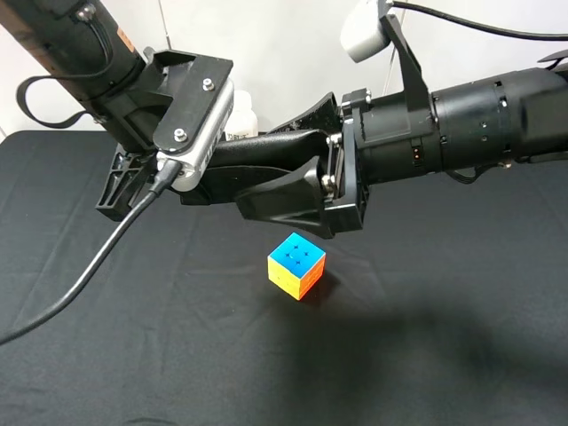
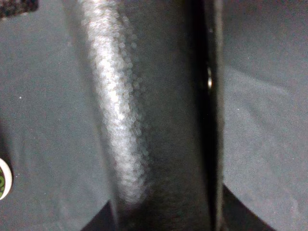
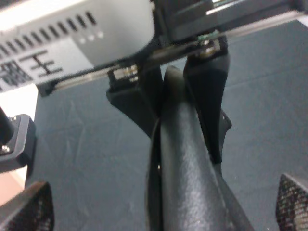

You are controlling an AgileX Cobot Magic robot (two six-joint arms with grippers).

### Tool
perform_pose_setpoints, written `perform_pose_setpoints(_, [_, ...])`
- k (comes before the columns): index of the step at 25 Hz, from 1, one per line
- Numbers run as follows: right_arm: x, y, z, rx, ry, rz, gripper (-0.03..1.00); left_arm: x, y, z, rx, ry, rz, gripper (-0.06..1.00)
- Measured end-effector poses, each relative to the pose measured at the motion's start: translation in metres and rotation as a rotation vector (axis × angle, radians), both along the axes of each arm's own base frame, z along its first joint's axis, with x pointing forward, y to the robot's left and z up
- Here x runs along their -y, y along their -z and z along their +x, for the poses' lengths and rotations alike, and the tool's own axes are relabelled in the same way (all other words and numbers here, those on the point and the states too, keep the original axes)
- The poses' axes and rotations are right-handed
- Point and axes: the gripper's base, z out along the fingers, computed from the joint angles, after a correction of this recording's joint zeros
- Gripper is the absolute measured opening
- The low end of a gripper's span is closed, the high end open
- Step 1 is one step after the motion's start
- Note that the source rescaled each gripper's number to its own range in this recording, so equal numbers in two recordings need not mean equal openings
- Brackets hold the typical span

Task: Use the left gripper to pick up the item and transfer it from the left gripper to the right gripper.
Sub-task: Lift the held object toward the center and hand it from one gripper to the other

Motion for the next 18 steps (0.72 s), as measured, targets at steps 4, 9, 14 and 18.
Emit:
perform_pose_setpoints(4, [-0.0002,0.0007,-0.0003,0.038,-0.019,-0.016,0.04,0.0,0.0003,-0.0012,-0.001,0.022,0.009,0.0])
perform_pose_setpoints(9, [-0.0003,0.0011,0.0002,0.049,-0.015,-0.024,0.05,-0.0004,0.0005,-0.0009,0.005,0.036,0.018,0.0])
perform_pose_setpoints(14, [-0.0002,0.0006,0.0011,0.053,-0.01,-0.027,0.05,-0.0001,0.0002,0.0,0.016,0.034,0.014,0.0])
perform_pose_setpoints(18, [0.0006,0.001,0.0033,0.052,0.018,-0.033,0.01,0.0025,-0.0016,0.0055,0.054,-0.034,-0.029,0.24])
